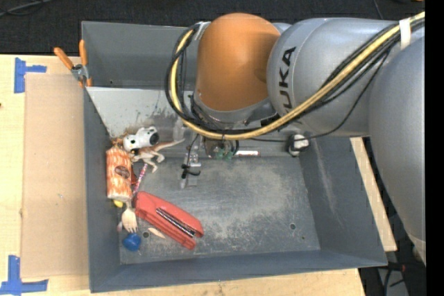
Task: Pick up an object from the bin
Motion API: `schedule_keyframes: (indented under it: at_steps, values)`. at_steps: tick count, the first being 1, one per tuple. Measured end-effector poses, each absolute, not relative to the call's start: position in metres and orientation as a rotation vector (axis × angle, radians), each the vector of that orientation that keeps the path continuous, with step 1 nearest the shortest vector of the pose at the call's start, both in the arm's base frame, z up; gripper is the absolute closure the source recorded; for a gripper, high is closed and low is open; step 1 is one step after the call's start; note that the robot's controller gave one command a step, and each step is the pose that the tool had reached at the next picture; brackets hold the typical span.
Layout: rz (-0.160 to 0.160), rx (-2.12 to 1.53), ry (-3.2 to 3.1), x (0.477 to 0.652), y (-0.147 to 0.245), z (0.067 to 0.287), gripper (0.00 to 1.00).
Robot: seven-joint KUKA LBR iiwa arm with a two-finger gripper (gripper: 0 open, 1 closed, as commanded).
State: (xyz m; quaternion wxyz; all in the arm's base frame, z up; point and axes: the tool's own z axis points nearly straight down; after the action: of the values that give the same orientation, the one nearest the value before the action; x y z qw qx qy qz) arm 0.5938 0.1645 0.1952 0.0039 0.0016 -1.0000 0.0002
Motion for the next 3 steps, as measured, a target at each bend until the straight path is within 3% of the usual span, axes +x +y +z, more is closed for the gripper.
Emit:
schedule_keyframes:
  at_steps: [1, 2, 3]
  values:
    - [-0.001, 0.0, -3.141, 0.596, 0.164, 0.199, 0.0]
    - [-0.002, -0.074, -3.142, 0.576, 0.158, 0.139, 0.0]
    - [-0.001, -0.105, -3.149, 0.522, 0.199, 0.091, 0.0]
